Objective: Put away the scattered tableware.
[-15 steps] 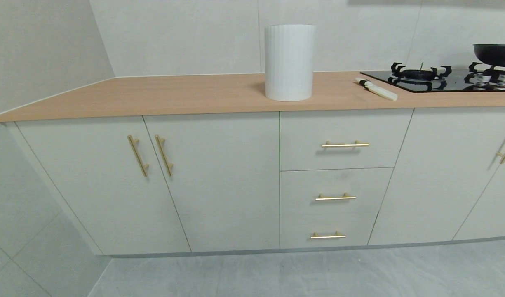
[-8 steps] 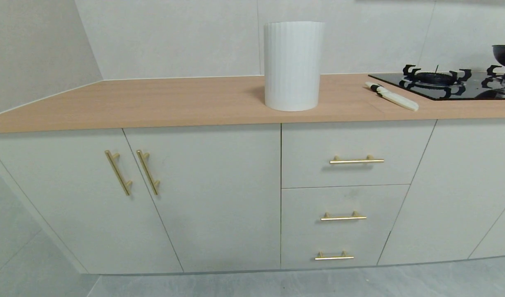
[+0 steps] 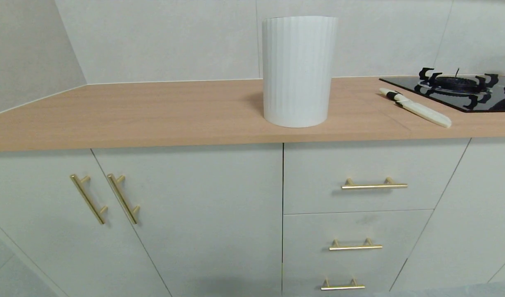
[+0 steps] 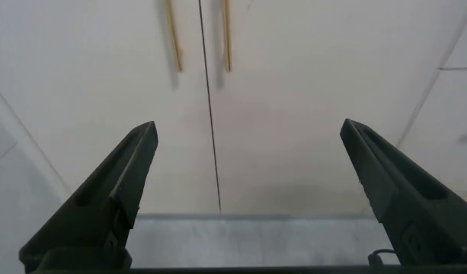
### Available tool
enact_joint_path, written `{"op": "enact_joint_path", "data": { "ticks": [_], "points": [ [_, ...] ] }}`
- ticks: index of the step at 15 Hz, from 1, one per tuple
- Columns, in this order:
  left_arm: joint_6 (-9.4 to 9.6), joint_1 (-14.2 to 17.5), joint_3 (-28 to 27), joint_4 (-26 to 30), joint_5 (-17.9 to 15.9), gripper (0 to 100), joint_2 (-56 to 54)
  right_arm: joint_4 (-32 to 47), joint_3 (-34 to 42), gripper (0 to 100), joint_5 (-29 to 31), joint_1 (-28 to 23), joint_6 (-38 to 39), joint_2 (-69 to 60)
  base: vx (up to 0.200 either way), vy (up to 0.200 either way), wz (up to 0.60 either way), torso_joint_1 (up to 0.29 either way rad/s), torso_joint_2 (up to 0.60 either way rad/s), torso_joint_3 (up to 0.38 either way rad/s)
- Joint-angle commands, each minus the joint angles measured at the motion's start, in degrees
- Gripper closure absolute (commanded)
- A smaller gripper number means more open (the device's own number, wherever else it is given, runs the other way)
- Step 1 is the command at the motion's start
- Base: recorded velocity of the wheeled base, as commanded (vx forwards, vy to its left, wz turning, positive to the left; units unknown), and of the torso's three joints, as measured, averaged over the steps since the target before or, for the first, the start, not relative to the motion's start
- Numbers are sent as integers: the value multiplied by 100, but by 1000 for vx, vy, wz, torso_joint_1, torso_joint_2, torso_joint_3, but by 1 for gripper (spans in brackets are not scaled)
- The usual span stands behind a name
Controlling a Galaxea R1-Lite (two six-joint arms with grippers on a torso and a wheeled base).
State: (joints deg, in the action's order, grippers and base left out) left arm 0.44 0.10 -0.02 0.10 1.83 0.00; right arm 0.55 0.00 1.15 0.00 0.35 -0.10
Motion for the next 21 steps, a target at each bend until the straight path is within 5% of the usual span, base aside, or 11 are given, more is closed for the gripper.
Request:
{"op": "enact_joint_path", "data": {
  "ticks": [1, 8, 18, 21],
  "points": [
    [0, 8, 2, -1, 2, 0, 9, -2, 0, 0, 0, 0, 0, 10, 200, 0, 0, 2, -2, 7],
    [0, 8, -6, -1, 2, 0, 9, -2, 0, 0, 0, 0, 0, 10, 200, 0, 0, 4, 2, 4],
    [-35, 8, -6, -1, 2, 0, 9, -2, 0, 0, 0, 0, 0, 10, 0, 0, 0, 0, 0, 0],
    [-35, 8, -6, -1, 2, 0, 9, -2, 0, 0, 0, 0, 0, 10, 0, -200, 0, 1, 1, -2]
  ]
}}
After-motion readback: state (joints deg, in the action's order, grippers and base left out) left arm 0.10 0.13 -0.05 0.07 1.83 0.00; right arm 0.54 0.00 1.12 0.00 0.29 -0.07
